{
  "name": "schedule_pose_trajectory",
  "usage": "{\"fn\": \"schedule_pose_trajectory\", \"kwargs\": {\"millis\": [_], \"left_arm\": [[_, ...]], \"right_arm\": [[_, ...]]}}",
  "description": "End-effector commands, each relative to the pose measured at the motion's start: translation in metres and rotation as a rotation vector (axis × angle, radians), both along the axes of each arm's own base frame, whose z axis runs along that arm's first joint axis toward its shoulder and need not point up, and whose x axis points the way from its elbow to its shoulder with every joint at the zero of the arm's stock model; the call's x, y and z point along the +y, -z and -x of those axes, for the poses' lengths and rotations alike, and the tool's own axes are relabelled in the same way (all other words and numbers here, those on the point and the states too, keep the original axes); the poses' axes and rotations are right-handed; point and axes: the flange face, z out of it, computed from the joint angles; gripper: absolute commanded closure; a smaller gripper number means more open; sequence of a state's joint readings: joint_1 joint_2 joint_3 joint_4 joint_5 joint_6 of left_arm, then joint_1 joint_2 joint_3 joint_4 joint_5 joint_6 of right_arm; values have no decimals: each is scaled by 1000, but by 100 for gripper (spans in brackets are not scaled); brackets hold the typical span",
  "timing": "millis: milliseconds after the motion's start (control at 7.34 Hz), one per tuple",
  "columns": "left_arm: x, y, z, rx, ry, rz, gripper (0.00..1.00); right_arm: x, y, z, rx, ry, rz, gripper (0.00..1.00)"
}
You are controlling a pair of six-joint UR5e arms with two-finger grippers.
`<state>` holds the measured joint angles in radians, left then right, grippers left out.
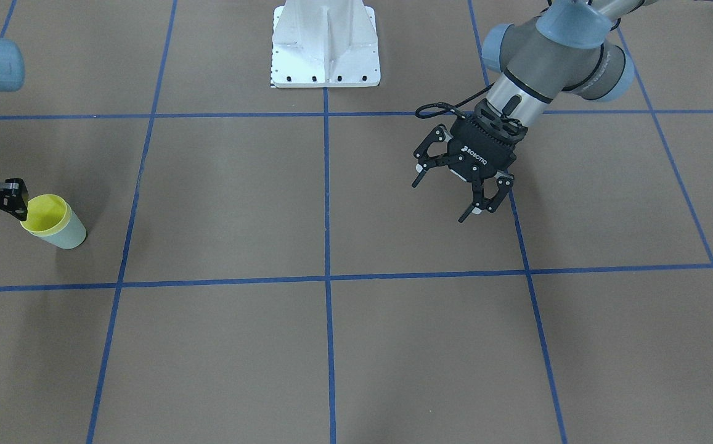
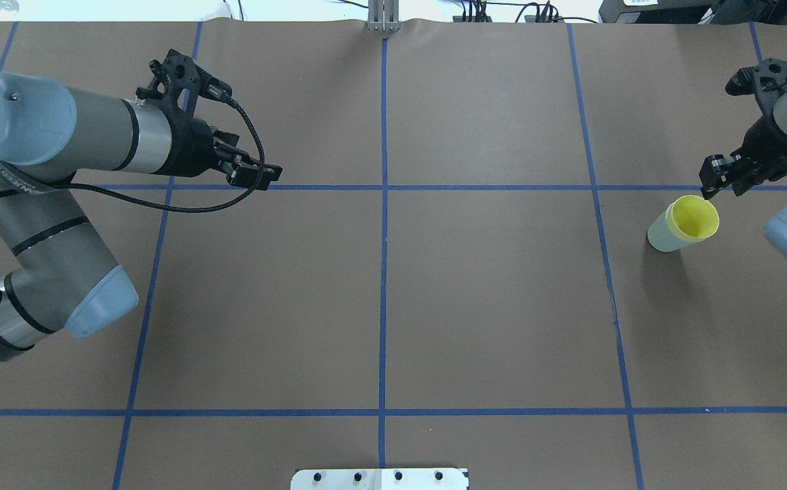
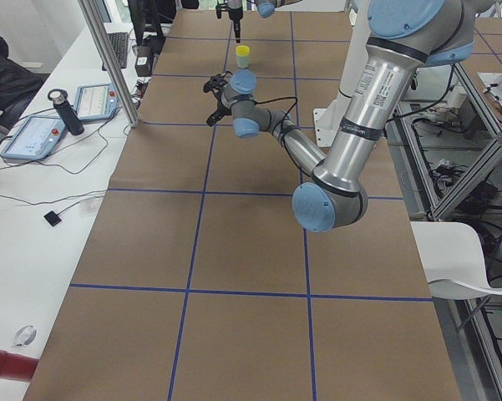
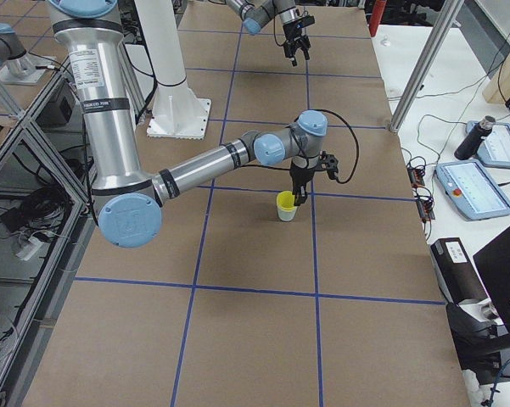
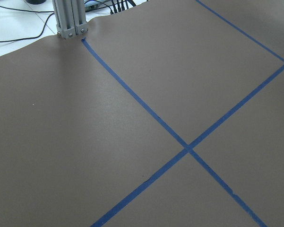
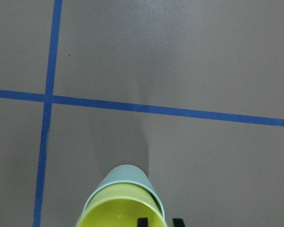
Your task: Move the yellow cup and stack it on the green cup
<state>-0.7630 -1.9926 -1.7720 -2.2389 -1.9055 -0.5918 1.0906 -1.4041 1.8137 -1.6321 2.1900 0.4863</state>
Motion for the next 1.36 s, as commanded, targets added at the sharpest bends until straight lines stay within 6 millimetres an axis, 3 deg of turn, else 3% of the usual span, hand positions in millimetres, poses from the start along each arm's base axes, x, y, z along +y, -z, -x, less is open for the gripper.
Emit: {"fn": "schedule_pose_trajectory", "kwargs": {"millis": [0, 136, 272, 409, 545, 681, 817, 953, 1089, 1226], "left_arm": [[-14, -4, 14, -38, 27, 32, 0], [-28, -9, 29, -69, 18, 84, 0], [-51, -20, 61, -105, 16, 152, 0], [-78, -36, 107, -175, 34, 215, 0], [-103, -57, 164, -264, 39, 271, 0], [-120, -76, 213, -359, 45, 305, 0], [-128, -92, 257, -433, 43, 343, 0], [-129, -106, 288, -485, 27, 392, 0], [-127, -117, 306, -522, 5, 452, 0], [-126, -132, 310, -539, -10, 494, 0]], "right_arm": [[1, 6, 0, -7, -1, -9, 1], [0, 11, 0, -12, -2, -19, 1], [-3, 12, -7, -14, -18, -20, 1], [-7, 13, -17, -24, -33, -22, 1], [-12, 21, -25, -37, -47, -35, 1], [-16, 31, -50, -48, -87, -54, 1], [-15, 24, -82, -55, -75, -89, 1], [-5, -5, -112, -32, -42, -109, 1], [-2, -29, -141, -13, -27, -116, 1], [1, -50, -166, -20, -31, -100, 1]]}}
